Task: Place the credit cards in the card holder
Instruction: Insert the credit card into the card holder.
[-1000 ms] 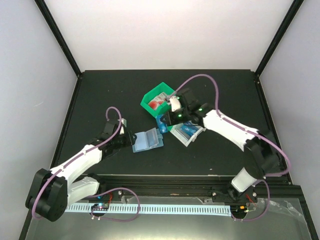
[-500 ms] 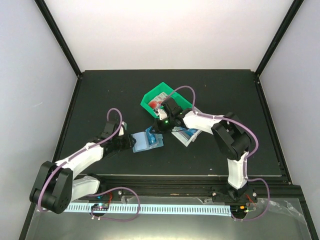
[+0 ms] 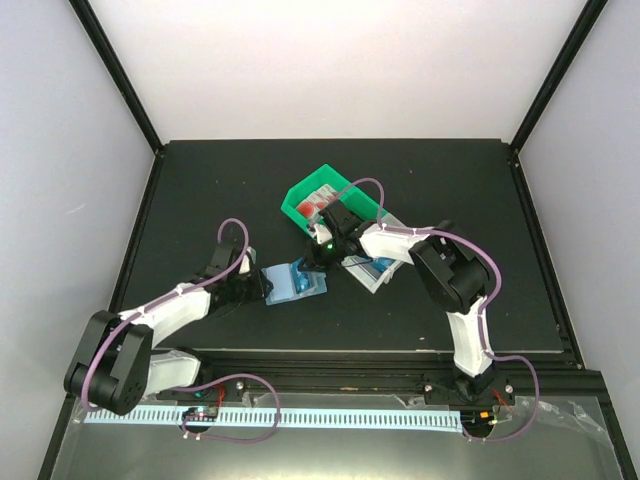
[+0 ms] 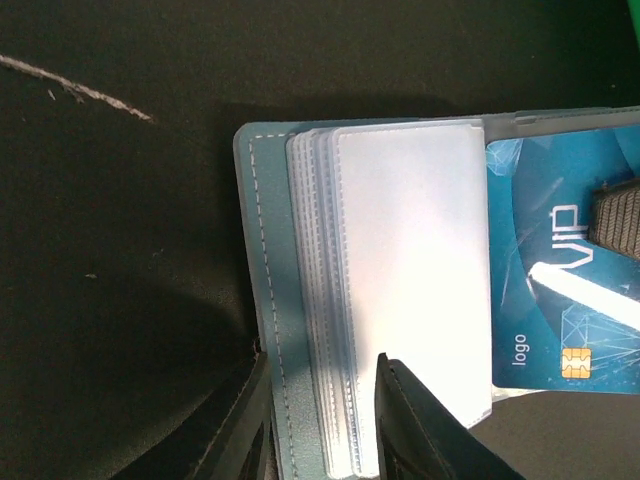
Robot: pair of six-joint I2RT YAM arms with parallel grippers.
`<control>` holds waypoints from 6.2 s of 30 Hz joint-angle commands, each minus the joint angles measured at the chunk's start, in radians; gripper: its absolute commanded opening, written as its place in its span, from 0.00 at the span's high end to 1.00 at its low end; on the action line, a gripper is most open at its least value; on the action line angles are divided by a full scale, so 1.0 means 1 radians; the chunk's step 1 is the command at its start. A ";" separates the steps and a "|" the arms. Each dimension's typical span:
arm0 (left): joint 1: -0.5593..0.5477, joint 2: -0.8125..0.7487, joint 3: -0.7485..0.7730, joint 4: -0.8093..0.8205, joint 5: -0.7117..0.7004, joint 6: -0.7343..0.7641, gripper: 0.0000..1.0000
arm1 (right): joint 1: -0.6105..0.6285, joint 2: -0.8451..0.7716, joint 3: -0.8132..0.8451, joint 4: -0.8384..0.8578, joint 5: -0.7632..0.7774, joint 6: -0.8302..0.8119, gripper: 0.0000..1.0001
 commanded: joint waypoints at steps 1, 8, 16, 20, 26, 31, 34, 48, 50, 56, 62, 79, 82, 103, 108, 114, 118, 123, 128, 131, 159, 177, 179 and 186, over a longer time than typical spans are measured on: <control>0.006 0.020 -0.012 0.045 0.025 0.012 0.70 | 0.002 0.018 0.009 0.040 -0.013 0.029 0.99; 0.006 0.058 -0.019 0.057 0.024 0.003 0.70 | 0.025 0.033 0.017 0.070 -0.033 0.067 0.99; 0.006 0.086 -0.019 0.046 0.012 -0.003 0.72 | 0.037 0.047 0.011 0.093 -0.017 0.100 0.99; 0.006 0.081 -0.023 0.045 0.017 -0.003 0.72 | 0.041 0.045 -0.017 0.141 -0.008 0.119 0.98; 0.006 0.084 -0.026 0.048 0.025 -0.004 0.72 | 0.045 0.045 -0.052 0.205 0.011 0.139 0.96; 0.006 0.083 -0.032 0.054 0.029 -0.011 0.72 | 0.066 0.045 -0.065 0.243 0.009 0.157 0.90; 0.006 0.078 -0.034 0.054 0.029 -0.015 0.72 | 0.073 0.032 -0.067 0.248 0.022 0.158 0.84; 0.006 0.033 -0.038 0.048 0.039 -0.021 0.72 | 0.088 -0.100 -0.126 0.181 0.172 0.143 0.49; 0.006 0.033 -0.038 0.048 0.041 -0.021 0.71 | 0.090 -0.103 -0.126 0.168 0.178 0.137 0.48; 0.006 0.029 -0.040 0.048 0.046 -0.021 0.71 | 0.095 -0.111 -0.127 0.121 0.217 0.132 0.49; 0.006 0.022 -0.038 0.045 0.051 -0.020 0.71 | 0.094 -0.147 -0.157 0.100 0.246 0.120 0.57; 0.006 0.027 -0.035 0.048 0.056 -0.020 0.71 | 0.095 -0.196 -0.214 0.069 0.253 0.146 0.80; 0.006 0.027 -0.035 0.047 0.058 -0.022 0.71 | 0.095 -0.206 -0.238 0.102 0.261 0.160 0.94; 0.006 0.039 -0.038 0.043 0.054 -0.020 0.72 | 0.095 -0.150 -0.263 0.287 0.242 0.241 0.99; 0.006 0.035 -0.040 0.040 0.053 -0.022 0.72 | 0.093 -0.178 -0.268 0.262 0.296 0.237 0.99; 0.006 0.036 -0.040 0.040 0.052 -0.020 0.72 | 0.094 -0.158 -0.252 0.249 0.277 0.238 0.99; 0.006 0.038 -0.041 0.043 0.053 -0.023 0.73 | 0.093 -0.128 -0.242 0.262 0.229 0.255 0.99; 0.005 0.039 -0.044 0.046 0.059 -0.023 0.73 | 0.092 -0.103 -0.248 0.306 0.180 0.279 0.99; 0.006 0.035 -0.044 0.047 0.059 -0.025 0.72 | 0.094 -0.084 -0.257 0.334 0.159 0.296 0.99; 0.006 0.035 -0.043 0.046 0.060 -0.025 0.72 | 0.095 -0.075 -0.258 0.341 0.148 0.299 0.99; 0.006 -0.014 -0.047 0.040 0.042 -0.037 0.72 | 0.124 -0.082 -0.167 0.168 0.246 0.223 0.75; 0.005 0.016 -0.056 0.077 0.098 -0.040 0.72 | 0.146 -0.135 -0.091 -0.071 0.423 0.118 0.42; 0.006 0.013 -0.058 0.080 0.099 -0.039 0.72 | 0.151 -0.145 -0.089 -0.088 0.448 0.111 0.42; 0.005 0.015 -0.057 0.083 0.104 -0.039 0.72 | 0.183 -0.161 -0.050 -0.151 0.535 0.094 0.39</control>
